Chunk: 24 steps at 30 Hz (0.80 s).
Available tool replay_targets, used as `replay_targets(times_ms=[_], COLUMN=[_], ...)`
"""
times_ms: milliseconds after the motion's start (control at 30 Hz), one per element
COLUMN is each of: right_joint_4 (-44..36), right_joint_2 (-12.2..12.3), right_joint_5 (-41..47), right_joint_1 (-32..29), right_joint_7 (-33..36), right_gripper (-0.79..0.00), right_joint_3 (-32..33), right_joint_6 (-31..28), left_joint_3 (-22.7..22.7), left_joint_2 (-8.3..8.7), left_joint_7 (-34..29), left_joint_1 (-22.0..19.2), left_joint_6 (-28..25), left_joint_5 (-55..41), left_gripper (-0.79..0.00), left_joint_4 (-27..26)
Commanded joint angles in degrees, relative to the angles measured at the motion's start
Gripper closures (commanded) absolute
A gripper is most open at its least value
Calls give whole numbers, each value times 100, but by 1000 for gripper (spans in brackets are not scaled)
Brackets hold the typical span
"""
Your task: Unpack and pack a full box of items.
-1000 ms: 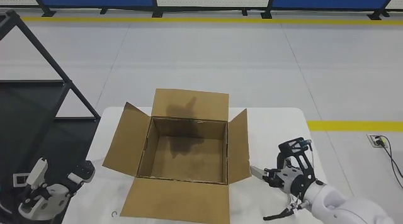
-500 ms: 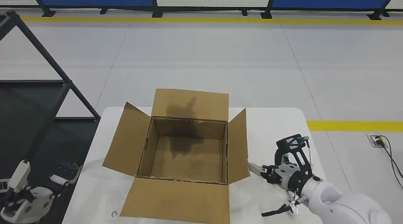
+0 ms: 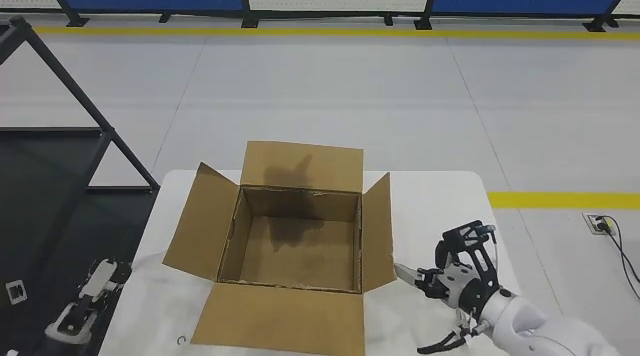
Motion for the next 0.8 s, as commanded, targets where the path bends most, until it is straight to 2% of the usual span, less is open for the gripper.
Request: replay_targets(times_ms=[0, 33, 133, 367, 633, 700, 733, 767], right_joint_4=[-106, -141, -320, -438, -456, -451, -453, -462], right_joint_2=[12, 15, 34, 87, 146, 164, 176, 187], right_joint_5=[15, 45, 214, 265, 348, 333, 309, 274], right_joint_1=[-103, -151, -400, -663, -800, -826, -834, -828], right_joint_7=[-254, -334, -738, -926, -1033, -978, -892, -832], right_gripper=[-785, -785, -785, -785, -785, -785, -785, -785], right_joint_3=[27, 34, 148, 275, 397, 425, 435, 454], right_joint_6=[-91, -136, -321, -435, -446, -425, -416, -403], left_joint_3=[207, 256, 449, 841, 1006, 1011, 1017, 1017], left_joint_2=[3, 5, 19, 29, 46, 51, 52, 54], left_joint_7=[137, 163, 351, 578, 716, 735, 744, 747], left_joint_1=[-129, -163, -354, -589, -580, -544, -524, -503], left_joint_6=[-75, -92, -155, -119, -133, -144, -158, -160], left_joint_5=[487, 613, 1276, 1916, 2147, 2132, 2103, 2082], left_gripper=[-674, -634, -619, -533, -231, -126, -37, -6], left_joint_4=[117, 145, 329, 601, 620, 595, 583, 571])
